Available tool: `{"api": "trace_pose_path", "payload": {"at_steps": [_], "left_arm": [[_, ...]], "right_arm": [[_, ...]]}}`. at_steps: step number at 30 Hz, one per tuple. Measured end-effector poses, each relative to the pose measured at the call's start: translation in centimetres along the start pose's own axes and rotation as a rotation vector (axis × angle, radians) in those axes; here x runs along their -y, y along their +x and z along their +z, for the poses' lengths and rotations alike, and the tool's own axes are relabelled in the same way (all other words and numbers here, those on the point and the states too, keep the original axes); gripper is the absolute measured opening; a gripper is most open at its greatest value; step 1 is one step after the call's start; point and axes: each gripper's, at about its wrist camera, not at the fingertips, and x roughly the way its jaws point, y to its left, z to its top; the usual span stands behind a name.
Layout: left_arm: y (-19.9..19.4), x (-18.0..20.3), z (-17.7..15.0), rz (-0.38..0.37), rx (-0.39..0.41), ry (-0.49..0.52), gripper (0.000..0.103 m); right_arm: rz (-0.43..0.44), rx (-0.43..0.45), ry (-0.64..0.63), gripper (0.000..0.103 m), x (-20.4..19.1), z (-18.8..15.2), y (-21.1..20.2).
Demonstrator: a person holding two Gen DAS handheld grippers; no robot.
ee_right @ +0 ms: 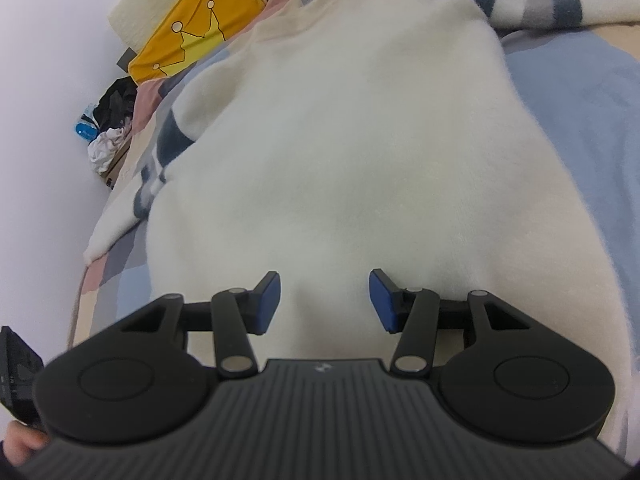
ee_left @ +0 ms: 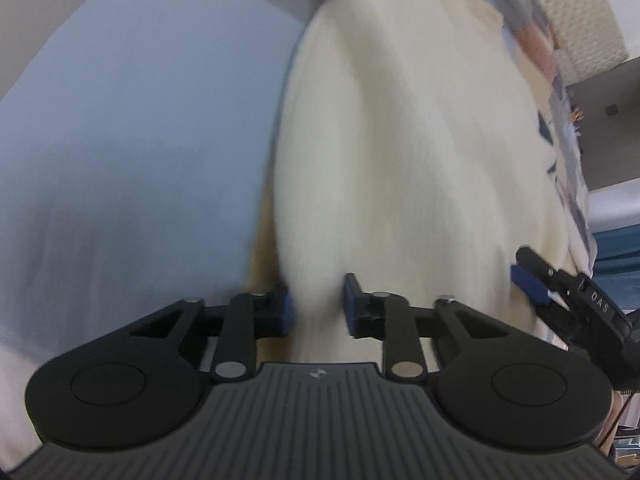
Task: Fold large clothes
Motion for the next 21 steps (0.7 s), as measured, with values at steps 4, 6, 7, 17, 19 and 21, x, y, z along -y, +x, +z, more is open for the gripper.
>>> {"api": "trace_pose_path", "payload": {"at_steps": [4,6,7,17,19,21], "left_arm": [[-0.7,1.0,-1.0,0.045,0.002,0.007,0.010],[-1.7,1.6,-1.4,0.059,0.030,0.024,0.009],[-2.4,1.8,-1.6,0.059,0.044,0.024,0.008],[-8.0,3.4,-2.8,0.128,0.119,0.056,0.007],[-7.5,3.1,-2.7,0.164,0.110,0.047,0.008],[-7.0,2.1,-2.9,0.194,0.091,0.032,0.008]], "right_arm": [[-0.015,0.005,-0.023,0.051,-0.3,-0.2,0.1],[-0.015,-0.001,-0.038,0.051,-0.4,-0.3,0.1],[-0.013,0.000,-0.046,0.051,-0.4,-0.4,0.0],[-0.049,-0.032,-0.083,0.051,0.1,-1.2,-1.1],[-0.060,-0.042,-0.093,0.051,0.0,-1.4,-1.0],[-0.076,-0.059,-0.111,0.051,-0.2,-1.7,-0.6]]}}
